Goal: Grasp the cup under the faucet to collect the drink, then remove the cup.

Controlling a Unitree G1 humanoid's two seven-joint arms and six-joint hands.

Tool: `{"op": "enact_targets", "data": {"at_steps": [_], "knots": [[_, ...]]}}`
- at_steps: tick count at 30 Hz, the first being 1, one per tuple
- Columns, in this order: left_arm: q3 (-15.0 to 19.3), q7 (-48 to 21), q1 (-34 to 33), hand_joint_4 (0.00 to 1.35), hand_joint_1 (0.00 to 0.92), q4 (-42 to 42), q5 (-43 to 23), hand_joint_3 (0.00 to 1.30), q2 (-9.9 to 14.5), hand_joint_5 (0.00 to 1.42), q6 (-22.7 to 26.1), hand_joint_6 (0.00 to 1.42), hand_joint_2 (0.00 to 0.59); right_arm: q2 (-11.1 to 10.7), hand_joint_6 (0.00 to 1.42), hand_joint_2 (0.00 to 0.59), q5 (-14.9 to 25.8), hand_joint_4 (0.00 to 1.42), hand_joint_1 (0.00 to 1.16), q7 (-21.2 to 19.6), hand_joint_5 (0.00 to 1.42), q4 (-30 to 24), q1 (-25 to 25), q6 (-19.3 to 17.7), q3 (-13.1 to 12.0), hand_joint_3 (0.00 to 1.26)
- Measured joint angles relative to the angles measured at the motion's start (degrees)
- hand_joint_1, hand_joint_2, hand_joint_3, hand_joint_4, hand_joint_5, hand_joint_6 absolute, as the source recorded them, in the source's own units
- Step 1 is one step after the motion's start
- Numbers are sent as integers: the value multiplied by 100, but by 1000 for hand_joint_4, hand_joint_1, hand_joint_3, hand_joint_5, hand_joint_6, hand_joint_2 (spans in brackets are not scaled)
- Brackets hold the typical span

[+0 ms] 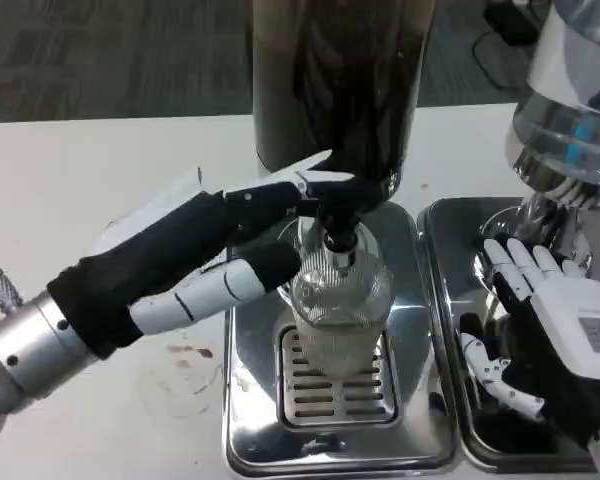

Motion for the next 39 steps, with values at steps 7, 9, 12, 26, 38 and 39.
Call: {"op": "enact_targets", "data": {"at_steps": [7,9,12,26,38,39], "knots": [[-143,-56,-132,71,0,28,38,289,107,258,-55,165,174,129,0,494,-4,0,273,-52,0,-2,19,50,0,26],[-145,-70,-160,79,0,36,40,291,130,258,-66,167,184,135,0,494,-4,0,273,-52,0,-2,26,54,1,26],[-150,-96,-171,80,0,37,40,296,161,258,-90,168,189,143,0,494,-5,0,273,-53,0,-2,26,57,1,26],[-211,-196,-543,30,0,272,538,253,550,197,-840,123,247,153,0,494,1,0,273,-53,0,41,-49,58,9,26],[-276,-184,-696,0,0,534,1185,88,869,35,-1865,0,303,280,0,494,-1,0,273,-80,0,110,-109,130,46,27],[-289,-183,-698,0,0,543,1193,88,897,34,-1911,0,305,284,0,494,0,0,273,-80,0,110,-110,139,46,28]]}}
